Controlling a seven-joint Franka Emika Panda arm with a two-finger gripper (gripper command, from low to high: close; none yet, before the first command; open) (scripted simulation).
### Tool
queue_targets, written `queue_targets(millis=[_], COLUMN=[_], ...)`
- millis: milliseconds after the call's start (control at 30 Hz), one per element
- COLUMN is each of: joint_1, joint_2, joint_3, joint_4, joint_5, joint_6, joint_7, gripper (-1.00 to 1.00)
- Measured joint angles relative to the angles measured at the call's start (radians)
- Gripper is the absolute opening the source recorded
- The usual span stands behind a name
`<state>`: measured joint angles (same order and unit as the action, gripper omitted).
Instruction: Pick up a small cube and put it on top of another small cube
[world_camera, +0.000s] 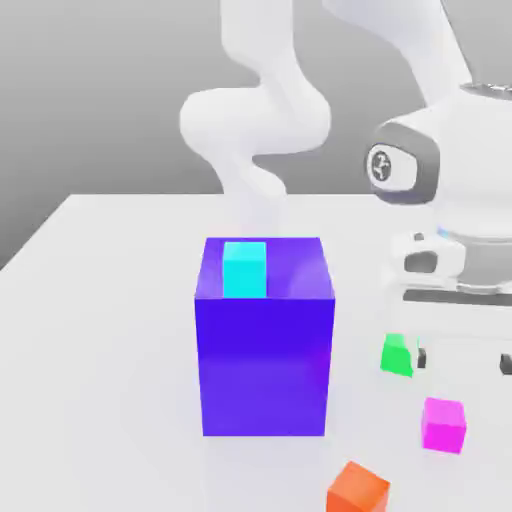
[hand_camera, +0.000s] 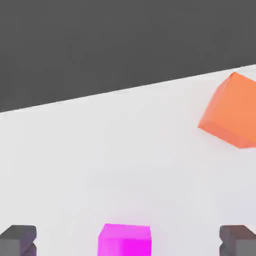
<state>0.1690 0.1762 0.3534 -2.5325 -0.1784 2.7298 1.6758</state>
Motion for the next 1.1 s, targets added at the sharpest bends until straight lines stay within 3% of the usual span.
queue_targets(millis=[200,233,433,533,700,900,1100], joint_1=[0.127,0.141,0.148,0.11,0.068,0.163,0.24], joint_2=[0.218,0.239,0.249,0.183,0.004,-0.221,-0.438], joint_3=[-0.133,-0.149,-0.158,-0.109,-0.013,0.054,0.088], joint_4=[0.029,0.034,0.037,0.02,-0.05,-0.219,-0.392], joint_5=[-0.144,-0.157,-0.164,-0.117,0.043,0.277,0.443], joint_6=[0.147,0.163,0.174,0.123,0.022,-0.017,-0.054], joint_7=[0.145,0.156,0.162,0.126,0.08,0.226,0.431], gripper=[0.0,-1.0,-1.0,-1.0,-1.0,-1.0,-1.0])
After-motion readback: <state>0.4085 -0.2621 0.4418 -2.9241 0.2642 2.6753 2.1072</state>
